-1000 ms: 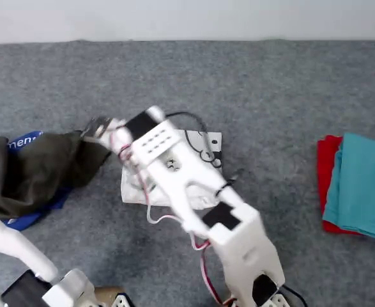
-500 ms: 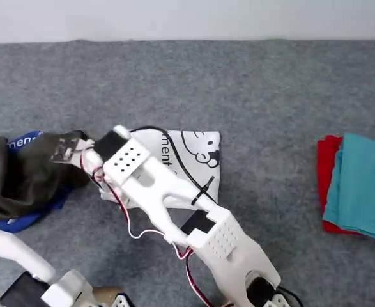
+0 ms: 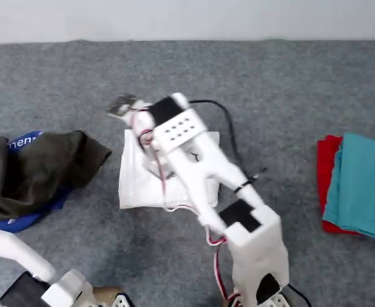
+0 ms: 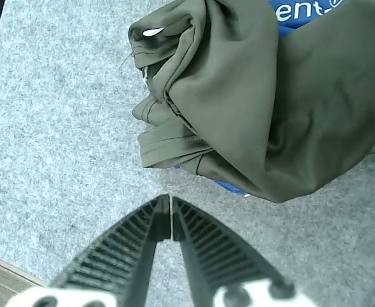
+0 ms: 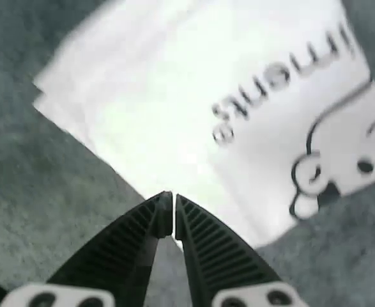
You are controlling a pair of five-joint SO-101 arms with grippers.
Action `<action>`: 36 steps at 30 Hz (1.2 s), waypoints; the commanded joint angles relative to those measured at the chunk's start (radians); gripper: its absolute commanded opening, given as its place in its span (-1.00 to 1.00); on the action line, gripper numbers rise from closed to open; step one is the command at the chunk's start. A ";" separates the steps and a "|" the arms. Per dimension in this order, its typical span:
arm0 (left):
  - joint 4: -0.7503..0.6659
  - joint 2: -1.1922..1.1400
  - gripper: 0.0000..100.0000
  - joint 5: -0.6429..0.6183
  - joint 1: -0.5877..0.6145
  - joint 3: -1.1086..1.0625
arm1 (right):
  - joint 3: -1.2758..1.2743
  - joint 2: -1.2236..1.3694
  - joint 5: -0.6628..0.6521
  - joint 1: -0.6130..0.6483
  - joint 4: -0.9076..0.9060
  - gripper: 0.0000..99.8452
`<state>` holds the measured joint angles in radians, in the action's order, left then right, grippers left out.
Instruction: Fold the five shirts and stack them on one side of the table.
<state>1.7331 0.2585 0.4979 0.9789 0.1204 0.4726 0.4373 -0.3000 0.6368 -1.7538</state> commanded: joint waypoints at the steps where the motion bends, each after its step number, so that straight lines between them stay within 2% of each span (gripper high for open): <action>1: -0.003 0.028 -0.97 -0.008 0.000 0.007 | -0.115 -0.113 0.012 -0.093 -0.036 -0.98; 5: -0.003 0.028 -0.97 -0.008 -0.002 0.007 | -0.236 -0.114 0.012 -0.147 0.053 -0.98; 14: -0.003 0.028 -0.97 -0.008 -0.002 0.007 | -0.618 -0.114 0.012 -0.136 0.312 -0.98; 17: -0.003 0.028 -0.97 -0.008 -0.002 0.007 | -0.611 -0.128 0.012 -0.139 0.318 -0.98; 24: -0.003 0.028 -0.97 -0.008 -0.002 0.007 | -0.434 -0.228 0.015 -0.140 0.162 -0.98; 28: -0.003 0.028 -0.97 -0.008 -0.002 0.007 | -0.345 -0.283 0.081 -0.142 0.116 -0.98; 31: -0.003 0.028 -0.97 -0.008 -0.002 0.007 | -0.313 -0.271 0.094 -0.140 0.211 -0.98; 36: -0.003 0.028 -0.97 -0.008 -0.002 0.007 | -0.310 -0.170 0.087 -0.171 0.506 -0.98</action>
<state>1.7331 0.2585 0.4979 0.9789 0.1204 0.1135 0.2440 -0.2186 0.4987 -1.3993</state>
